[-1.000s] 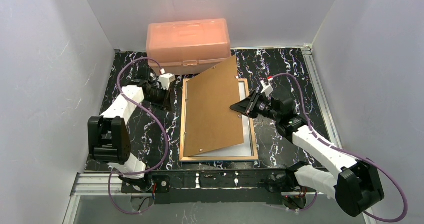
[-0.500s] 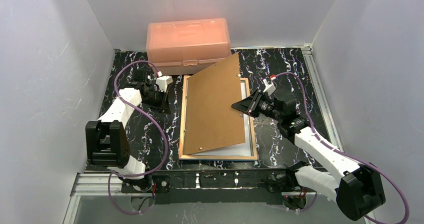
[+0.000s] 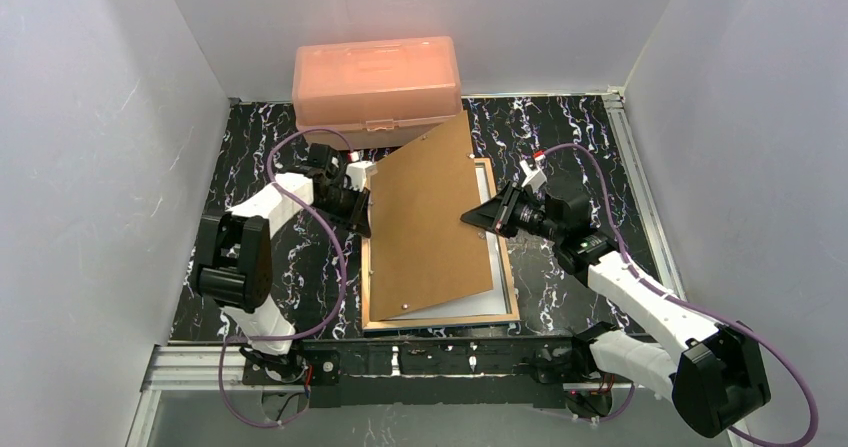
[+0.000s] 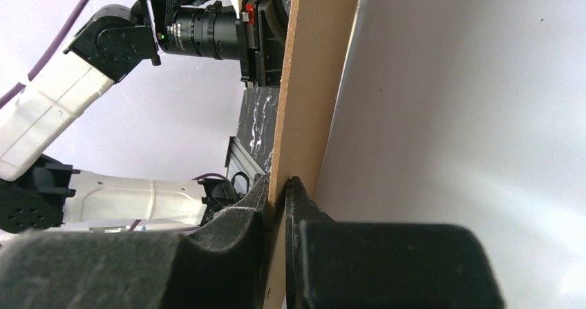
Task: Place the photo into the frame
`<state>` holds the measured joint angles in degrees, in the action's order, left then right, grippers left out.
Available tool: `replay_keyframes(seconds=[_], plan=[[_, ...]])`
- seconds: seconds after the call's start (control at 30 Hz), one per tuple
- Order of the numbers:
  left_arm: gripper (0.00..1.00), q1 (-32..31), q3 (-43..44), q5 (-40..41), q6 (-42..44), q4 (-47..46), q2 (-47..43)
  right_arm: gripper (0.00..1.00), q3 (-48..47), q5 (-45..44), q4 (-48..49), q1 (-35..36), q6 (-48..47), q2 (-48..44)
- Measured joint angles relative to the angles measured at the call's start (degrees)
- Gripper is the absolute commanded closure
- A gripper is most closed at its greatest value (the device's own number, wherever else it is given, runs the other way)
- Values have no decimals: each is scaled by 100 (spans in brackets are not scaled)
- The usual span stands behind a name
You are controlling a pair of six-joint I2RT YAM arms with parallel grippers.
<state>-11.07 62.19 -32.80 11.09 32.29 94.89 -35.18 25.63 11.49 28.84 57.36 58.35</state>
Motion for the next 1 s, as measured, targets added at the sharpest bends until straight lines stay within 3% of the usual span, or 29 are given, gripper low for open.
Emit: replay_keyframes(seconds=[0.27, 1.0], plan=[[92, -256, -4, 422, -20, -356, 343, 99, -42, -42, -286, 46, -195, 26], [95, -501, -39, 844, 232, -509, 391, 99, -531, -304, -949, 199, -723, 81]])
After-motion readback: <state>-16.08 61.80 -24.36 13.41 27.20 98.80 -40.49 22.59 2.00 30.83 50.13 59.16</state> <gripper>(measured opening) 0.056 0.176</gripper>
